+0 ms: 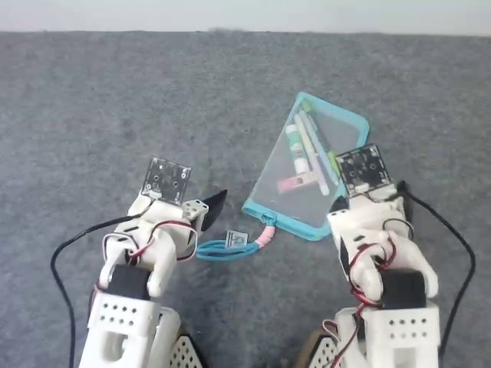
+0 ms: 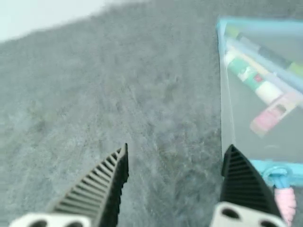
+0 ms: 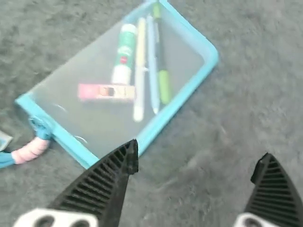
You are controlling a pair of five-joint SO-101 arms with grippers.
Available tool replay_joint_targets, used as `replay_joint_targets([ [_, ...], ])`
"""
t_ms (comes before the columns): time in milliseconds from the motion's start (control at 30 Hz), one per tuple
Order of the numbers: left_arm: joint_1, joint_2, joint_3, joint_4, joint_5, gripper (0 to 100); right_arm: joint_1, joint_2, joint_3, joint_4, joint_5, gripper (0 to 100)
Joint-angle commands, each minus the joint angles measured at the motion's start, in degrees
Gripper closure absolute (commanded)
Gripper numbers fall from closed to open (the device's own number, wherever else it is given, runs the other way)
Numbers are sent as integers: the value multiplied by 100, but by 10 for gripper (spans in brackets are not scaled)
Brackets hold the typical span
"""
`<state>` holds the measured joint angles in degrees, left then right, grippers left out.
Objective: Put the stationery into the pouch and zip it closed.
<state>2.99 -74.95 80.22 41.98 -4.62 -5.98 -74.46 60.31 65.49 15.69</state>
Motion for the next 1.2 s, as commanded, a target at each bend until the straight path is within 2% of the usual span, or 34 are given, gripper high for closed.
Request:
replay_joint_targets([
  [0, -26, -1108, 347, -149, 0, 697, 444, -505, 334, -119, -26, 638],
  [200, -18, -3068, 1253, -141, 0, 699, 752, -1051, 905, -110, -26, 638],
  [367, 35, -2813, 1305, -299, 0, 699, 725, -1499, 1459, -101, -26, 638],
  [533, -18, -2954, 1640, -1204, -35, 699, 752, -1930, 2022, -101, -26, 638],
  [600, -18, -2927, 1631, -1248, -26, 699, 752, -2105, 2198, -101, -26, 666],
  [733, -18, -2919, 1631, -536, -35, 698, 752, -2492, 2400, -154, -26, 855],
  [833, -18, -2919, 1631, 369, -35, 698, 708, -2888, 2708, -356, -26, 987],
  [967, -18, -2919, 1631, 1319, -35, 698, 743, -2967, 3516, -804, -26, 950],
  [1167, -18, -2919, 1631, 2084, -44, 698, 708, -2949, 3613, -567, -26, 938],
])
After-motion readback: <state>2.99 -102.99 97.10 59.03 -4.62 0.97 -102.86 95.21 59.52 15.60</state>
